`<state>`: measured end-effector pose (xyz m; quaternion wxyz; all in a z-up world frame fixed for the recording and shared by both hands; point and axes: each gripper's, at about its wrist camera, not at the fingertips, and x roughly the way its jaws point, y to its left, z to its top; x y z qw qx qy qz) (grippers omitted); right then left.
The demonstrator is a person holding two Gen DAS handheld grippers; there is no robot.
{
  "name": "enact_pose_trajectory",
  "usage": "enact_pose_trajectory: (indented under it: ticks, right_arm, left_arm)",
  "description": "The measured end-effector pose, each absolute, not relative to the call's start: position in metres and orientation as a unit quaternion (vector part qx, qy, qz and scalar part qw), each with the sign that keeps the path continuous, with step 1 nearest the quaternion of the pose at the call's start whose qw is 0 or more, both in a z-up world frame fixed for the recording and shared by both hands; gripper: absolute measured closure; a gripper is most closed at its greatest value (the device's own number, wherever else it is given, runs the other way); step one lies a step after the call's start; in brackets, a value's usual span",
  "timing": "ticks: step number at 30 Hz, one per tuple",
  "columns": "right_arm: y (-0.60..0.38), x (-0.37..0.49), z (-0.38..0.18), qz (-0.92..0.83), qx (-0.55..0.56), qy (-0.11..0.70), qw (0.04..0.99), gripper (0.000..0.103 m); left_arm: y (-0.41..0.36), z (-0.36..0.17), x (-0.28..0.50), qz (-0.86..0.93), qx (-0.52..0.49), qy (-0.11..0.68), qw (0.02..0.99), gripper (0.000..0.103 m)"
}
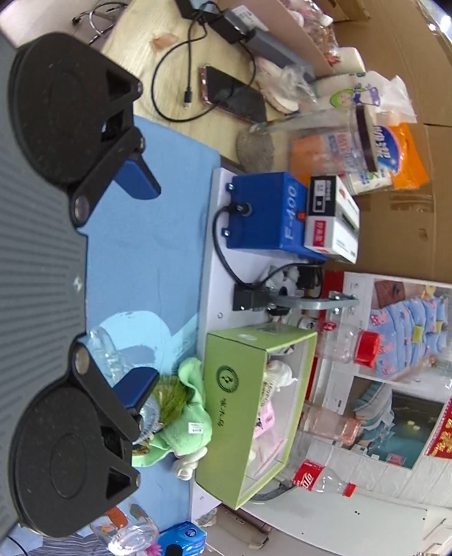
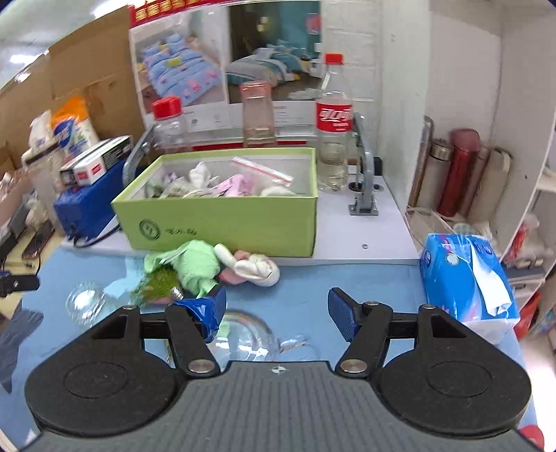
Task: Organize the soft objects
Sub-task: 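Move the left gripper to the patterned pouch while the right approaches the sock bundle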
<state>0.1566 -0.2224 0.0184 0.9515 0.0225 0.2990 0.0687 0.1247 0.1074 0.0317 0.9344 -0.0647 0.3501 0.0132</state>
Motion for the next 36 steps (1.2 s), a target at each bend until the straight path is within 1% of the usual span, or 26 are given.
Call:
enact_pose_trajectory:
  ticks: [4, 10, 15, 19, 23, 36]
  right_arm:
    - [-0.233, 0.169, 0.013, 0.076, 0.056, 0.307, 0.947, 0.052]
    - [-0.236, 0.212, 0.003, 0.106, 0.061, 0.359, 0.925, 0.052]
    - [-0.228, 0.257, -0.005, 0.134, 0.074, 0.402, 0.903, 0.052]
    - [-0.21, 0.283, -0.017, 0.165, 0.072, 0.441, 0.879, 0.052]
    - [-0.2, 0.3, -0.024, 0.16, 0.046, 0.459, 0.873, 0.052]
    - [-0.216, 0.315, -0.044, 0.167, 0.056, 0.487, 0.856, 0.049]
  left_arm:
    - [0.093, 0.038, 0.138, -0.005, -0.042, 0.344, 0.938, 0.001]
    - [0.068, 0.048, 0.185, -0.067, -0.003, 0.369, 0.927, 0.001]
    - [0.032, 0.058, 0.248, -0.173, 0.009, 0.425, 0.889, 0.001]
    - [-0.006, 0.044, 0.285, -0.207, 0.035, 0.482, 0.851, 0.001]
    - [-0.03, 0.027, 0.306, -0.213, 0.046, 0.514, 0.829, 0.001]
    - [-0.054, -0.014, 0.34, -0.146, 0.072, 0.569, 0.806, 0.001]
